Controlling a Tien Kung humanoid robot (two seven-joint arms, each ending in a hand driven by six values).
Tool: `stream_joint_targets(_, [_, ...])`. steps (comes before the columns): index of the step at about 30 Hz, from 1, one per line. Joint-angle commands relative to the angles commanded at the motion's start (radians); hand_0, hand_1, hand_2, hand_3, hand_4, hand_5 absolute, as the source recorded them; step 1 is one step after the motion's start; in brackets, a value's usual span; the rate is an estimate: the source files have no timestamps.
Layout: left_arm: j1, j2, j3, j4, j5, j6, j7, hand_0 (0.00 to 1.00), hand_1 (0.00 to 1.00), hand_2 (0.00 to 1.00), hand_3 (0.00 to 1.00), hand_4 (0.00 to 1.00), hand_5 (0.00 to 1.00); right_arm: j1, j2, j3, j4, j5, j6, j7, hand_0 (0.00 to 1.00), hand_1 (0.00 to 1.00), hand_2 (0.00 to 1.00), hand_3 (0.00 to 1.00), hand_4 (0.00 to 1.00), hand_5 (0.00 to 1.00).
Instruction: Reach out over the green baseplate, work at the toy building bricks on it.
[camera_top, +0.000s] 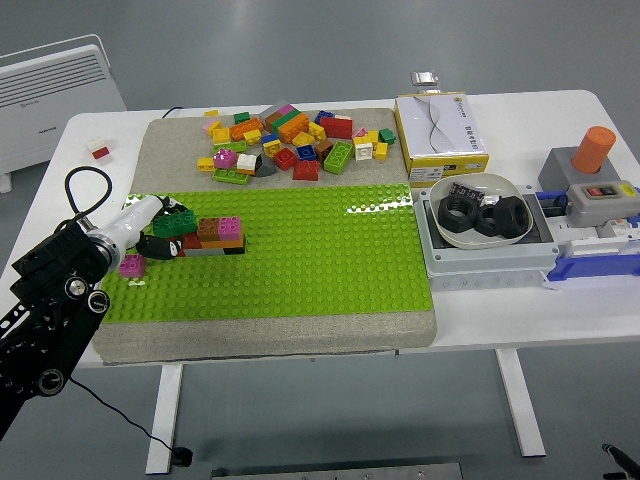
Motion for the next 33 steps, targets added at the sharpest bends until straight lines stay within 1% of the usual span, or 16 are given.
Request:
stream_joint_targets(3, [0.000,0.002,0.000,-0.001,0.000,-0.012,0.000,0.962,0.926,0.879,0.784,0.516,0.002,0.000,0.000,0.000,0.000,0.000,0.000,0.000,0.672,0.633,0.680,0.694,0.705,0.958])
stream_joint_targets(4, [0.000,0.002,0.001,-0.001,0.000,-0.017,0.000,0.963,0.927,0.882,0.791,0.547,0.002,0.000,0.000,0.000,0.000,0.000,0.000,0.000,0.672,0.633,0.681,0.694,0.705,0.957])
stream_joint_targets(8, [0.001,0.003,0.002,-0.001,-0.001,-0.038,0.000,0.963,0.927,0.882,0.791,0.547,0.002,0.000,0.000,0.000,0.000,0.000,0.000,0.000,0.672,0.633,0.681,0.694,0.705,0.957])
stream_joint_targets(9, [0.001,0.003,0.002,-0.001,-0.001,-0.041,0.000,0.963,0.927,0.882,0.791,0.547,0.002,0.000,0.000,0.000,0.000,0.000,0.000,0.000,0.672,0.633,0.681,0.694,0.705,0.957])
stream_joint_targets(10, [0.001,0.003,0.003,-0.001,-0.002,-0.044,-0.001,0.964,0.936,0.894,0.803,0.569,0.002,0.000,0.000,0.000,0.000,0.000,-0.001,0.000,0.673,0.633,0.680,0.691,0.705,0.958])
stream_joint_targets(15, [-0.001,0.004,0.001,-0.001,-0.001,-0.054,-0.008,0.964,0.936,0.894,0.803,0.569,0.002,0.000,0.000,0.000,0.001,0.000,-0.001,0.000,0.673,0.633,0.680,0.691,0.705,0.958])
stream_joint_targets(16, [-0.001,0.005,0.001,-0.002,0.000,-0.056,-0.010,0.972,0.941,0.908,0.835,0.614,0.002,0.001,0.000,0.000,0.001,0.000,-0.001,0.000,0.673,0.633,0.680,0.691,0.705,0.958])
stream_joint_targets(21, [-0.003,0.006,0.000,-0.002,0.004,-0.065,-0.016,0.972,0.941,0.908,0.835,0.614,0.002,0.001,0.000,0.000,0.001,0.000,-0.001,0.000,0.673,0.633,0.680,0.691,0.705,0.958])
stream_joint_targets(22, [-0.003,0.006,0.000,-0.002,0.004,-0.066,-0.018,0.974,0.951,0.932,0.890,0.742,0.002,0.001,0.000,0.000,0.001,0.000,-0.001,0.000,0.675,0.632,0.680,0.689,0.704,0.956])
stream_joint_targets(27, [-0.003,0.007,-0.001,-0.002,0.011,-0.064,-0.026,0.974,0.951,0.932,0.890,0.742,0.002,0.001,-0.001,0.000,0.001,0.000,-0.001,0.000,0.675,0.632,0.680,0.689,0.704,0.956])
stream_joint_targets(28, [-0.004,0.007,-0.001,-0.002,0.013,-0.061,-0.029,0.978,0.957,0.944,0.910,0.792,0.002,0.001,-0.001,0.000,0.001,0.000,-0.001,0.000,0.675,0.632,0.680,0.689,0.704,0.956])
stream_joint_targets(33, [-0.005,0.010,0.000,-0.003,0.019,-0.044,-0.040,0.978,0.957,0.944,0.910,0.792,0.002,0.001,-0.001,0.000,0.001,0.000,-0.002,0.000,0.675,0.632,0.680,0.689,0.704,0.956])
